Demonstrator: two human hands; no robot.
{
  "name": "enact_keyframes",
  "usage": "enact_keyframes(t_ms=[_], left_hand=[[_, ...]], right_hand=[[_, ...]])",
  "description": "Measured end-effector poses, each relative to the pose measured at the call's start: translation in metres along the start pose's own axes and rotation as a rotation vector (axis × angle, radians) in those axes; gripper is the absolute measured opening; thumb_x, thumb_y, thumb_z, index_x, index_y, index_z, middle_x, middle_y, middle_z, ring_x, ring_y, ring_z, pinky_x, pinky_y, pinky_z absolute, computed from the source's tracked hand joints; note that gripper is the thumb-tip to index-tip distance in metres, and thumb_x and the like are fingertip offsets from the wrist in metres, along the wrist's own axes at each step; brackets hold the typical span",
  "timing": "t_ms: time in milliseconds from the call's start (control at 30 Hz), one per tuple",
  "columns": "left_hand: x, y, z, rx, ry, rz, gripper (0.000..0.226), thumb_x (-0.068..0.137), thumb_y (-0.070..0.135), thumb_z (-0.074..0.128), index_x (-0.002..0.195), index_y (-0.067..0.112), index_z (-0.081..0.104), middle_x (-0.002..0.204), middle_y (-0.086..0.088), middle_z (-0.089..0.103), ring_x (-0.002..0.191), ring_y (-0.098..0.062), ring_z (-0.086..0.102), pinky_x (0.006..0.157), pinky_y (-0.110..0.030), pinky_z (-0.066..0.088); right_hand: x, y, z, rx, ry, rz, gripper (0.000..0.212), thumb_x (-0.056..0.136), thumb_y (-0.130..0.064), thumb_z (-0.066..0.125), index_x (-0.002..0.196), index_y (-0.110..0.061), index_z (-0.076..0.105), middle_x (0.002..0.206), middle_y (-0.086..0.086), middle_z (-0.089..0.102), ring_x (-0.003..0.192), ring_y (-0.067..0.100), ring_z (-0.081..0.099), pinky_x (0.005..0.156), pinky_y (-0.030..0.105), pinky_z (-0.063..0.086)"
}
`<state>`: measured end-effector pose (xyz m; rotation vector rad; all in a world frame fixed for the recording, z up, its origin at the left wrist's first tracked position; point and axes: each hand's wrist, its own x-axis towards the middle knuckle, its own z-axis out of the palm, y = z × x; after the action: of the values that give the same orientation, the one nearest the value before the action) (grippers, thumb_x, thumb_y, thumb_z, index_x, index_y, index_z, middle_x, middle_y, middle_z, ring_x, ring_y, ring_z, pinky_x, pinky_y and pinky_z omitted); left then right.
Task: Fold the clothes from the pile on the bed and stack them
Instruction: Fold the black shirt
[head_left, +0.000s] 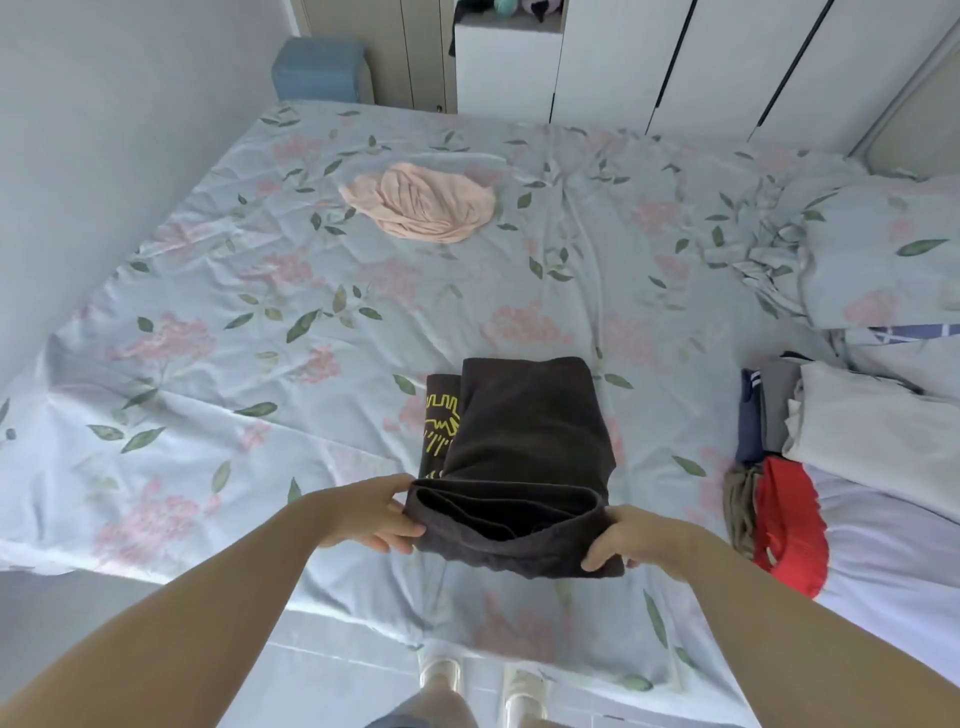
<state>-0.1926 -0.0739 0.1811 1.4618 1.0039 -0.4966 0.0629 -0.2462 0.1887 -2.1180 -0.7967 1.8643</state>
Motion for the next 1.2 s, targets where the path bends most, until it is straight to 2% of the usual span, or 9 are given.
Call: enact_keyframes(t_ms=[133, 267, 367, 467, 633, 833, 933, 1067, 1200], left_hand=[[0.018, 0.014, -0.003, -0.189, 0.114, -0.004, 0.037, 0.093, 0.010, 0.057, 0.128, 0.020, 0.047, 0.104, -0.011, 0.066, 0.081, -0.016, 0.071, 0.067, -0.022, 0.056], [0.051, 0.043, -0.019, -0.472, 0.310, 0.078, 0.035, 0.094, 0.006, 0.055, 0.126, 0.008, 0.042, 0.106, -0.017, 0.064, 0.079, -0.020, 0.071, 0.073, -0.029, 0.059], [0.082, 0.067, -0.028, -0.663, 0.436, 0.212, 0.060, 0.094, 0.003, 0.052, 0.141, 0.026, 0.023, 0.141, -0.011, 0.041, 0.112, -0.021, 0.058, 0.095, -0.035, 0.050], [0.118, 0.073, -0.023, -0.380, 0.419, 0.232, 0.078, 0.096, 0.006, 0.050, 0.150, 0.031, 0.000, 0.156, 0.002, 0.014, 0.142, -0.018, 0.024, 0.104, -0.029, 0.034], [0.177, 0.036, 0.003, 0.421, 0.334, 0.192, 0.082, 0.091, 0.023, 0.058, 0.151, 0.027, 0.002, 0.159, 0.007, 0.002, 0.146, -0.018, 0.010, 0.116, -0.043, 0.023], [0.225, -0.020, 0.029, 0.989, 0.140, 0.055, 0.099, 0.084, 0.049, 0.061, 0.150, 0.027, -0.009, 0.159, 0.003, -0.012, 0.146, -0.022, -0.010, 0.117, -0.049, 0.008], [0.241, -0.043, 0.037, 1.187, 0.200, 0.086, 0.103, 0.080, 0.049, 0.066, 0.152, 0.022, -0.002, 0.160, -0.008, -0.003, 0.147, -0.029, 0.000, 0.115, -0.051, 0.012], [0.252, -0.061, 0.035, 1.224, 0.360, 0.250, 0.091, 0.048, 0.012, 0.086, 0.133, 0.014, 0.054, 0.134, -0.015, 0.055, 0.121, -0.034, 0.055, 0.090, -0.047, 0.050], [0.246, -0.043, 0.024, 1.172, 0.294, 0.242, 0.068, 0.083, 0.009, 0.064, 0.145, 0.016, 0.037, 0.148, -0.007, 0.039, 0.134, -0.023, 0.041, 0.102, -0.035, 0.041]], right_hand=[[0.014, -0.007, -0.013, 0.147, 0.090, -0.067, 0.026, 0.080, -0.003, 0.065, 0.101, -0.019, 0.062, 0.089, -0.005, 0.065, 0.079, 0.008, 0.059, 0.053, 0.010, 0.044], [0.053, -0.024, -0.040, 0.246, 0.462, -0.154, 0.019, 0.086, -0.010, 0.063, 0.104, -0.014, 0.060, 0.100, 0.003, 0.065, 0.096, 0.025, 0.062, 0.088, 0.040, 0.051], [0.075, -0.046, -0.051, 0.303, 0.761, -0.220, 0.034, 0.091, -0.010, 0.051, 0.124, -0.021, 0.049, 0.127, 0.004, 0.057, 0.112, 0.024, 0.054, 0.099, 0.034, 0.042], [0.098, -0.052, -0.047, 0.156, 0.782, -0.275, 0.060, 0.094, -0.005, 0.042, 0.148, -0.025, 0.026, 0.151, -0.005, 0.033, 0.138, 0.017, 0.032, 0.107, 0.025, 0.026], [0.156, -0.020, -0.023, -0.429, 0.600, -0.207, 0.063, 0.094, -0.017, 0.047, 0.149, -0.029, 0.019, 0.158, -0.002, 0.017, 0.146, 0.025, 0.011, 0.111, 0.040, 0.026], [0.209, 0.026, -0.002, -0.853, 0.335, -0.092, 0.084, 0.089, -0.041, 0.058, 0.151, -0.030, 0.001, 0.160, -0.001, -0.002, 0.147, 0.027, -0.003, 0.116, 0.045, 0.012], [0.230, 0.048, -0.001, -0.955, 0.293, -0.058, 0.096, 0.085, -0.035, 0.064, 0.151, -0.029, -0.006, 0.159, 0.000, -0.010, 0.147, 0.028, -0.006, 0.117, 0.046, 0.008], [0.245, 0.067, 0.002, -1.036, 0.430, -0.176, 0.090, 0.082, -0.007, 0.065, 0.152, -0.025, 0.012, 0.159, 0.004, 0.014, 0.145, 0.030, 0.017, 0.114, 0.045, 0.021], [0.237, 0.050, -0.009, -0.933, 0.320, -0.116, 0.065, 0.093, -0.001, 0.039, 0.151, -0.023, 0.016, 0.158, -0.003, 0.019, 0.145, 0.022, 0.015, 0.116, 0.035, 0.016]])
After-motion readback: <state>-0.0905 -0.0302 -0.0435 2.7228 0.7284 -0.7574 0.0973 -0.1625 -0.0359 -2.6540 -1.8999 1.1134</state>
